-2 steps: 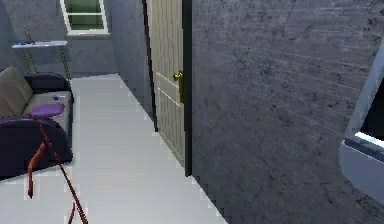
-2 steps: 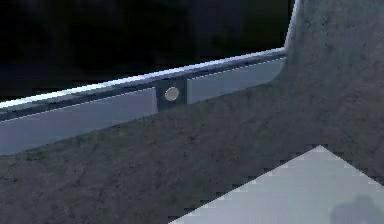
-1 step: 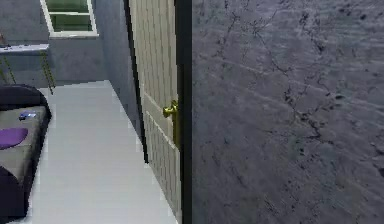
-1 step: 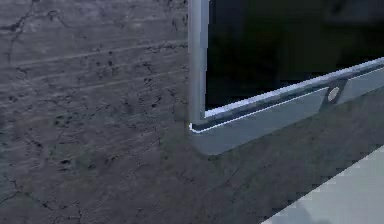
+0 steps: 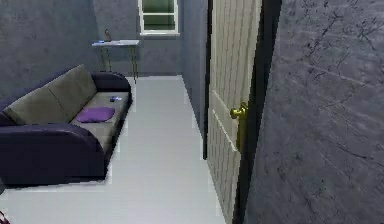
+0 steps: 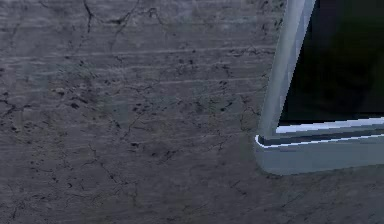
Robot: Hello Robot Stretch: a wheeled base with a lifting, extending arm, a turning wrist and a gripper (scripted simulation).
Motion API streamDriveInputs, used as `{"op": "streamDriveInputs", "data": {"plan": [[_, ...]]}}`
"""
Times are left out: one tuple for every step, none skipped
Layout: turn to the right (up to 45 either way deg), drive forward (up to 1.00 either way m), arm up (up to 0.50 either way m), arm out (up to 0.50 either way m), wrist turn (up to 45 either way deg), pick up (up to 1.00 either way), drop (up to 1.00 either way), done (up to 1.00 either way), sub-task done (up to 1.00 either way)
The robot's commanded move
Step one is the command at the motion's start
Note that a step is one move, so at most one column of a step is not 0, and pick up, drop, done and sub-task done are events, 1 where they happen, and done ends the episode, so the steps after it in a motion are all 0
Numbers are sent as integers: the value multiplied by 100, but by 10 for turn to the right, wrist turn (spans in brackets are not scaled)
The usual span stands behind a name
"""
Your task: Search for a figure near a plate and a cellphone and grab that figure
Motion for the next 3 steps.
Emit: {"op": "streamDriveInputs", "data": {"plan": [[0, 5, 0, 0, 0, 0, 0, 0, 0], [-120, 0, 0, 0, 0, 0, 0, 0, 0], [0, 100, 0, 0, 0, 0, 0, 0, 0]]}}
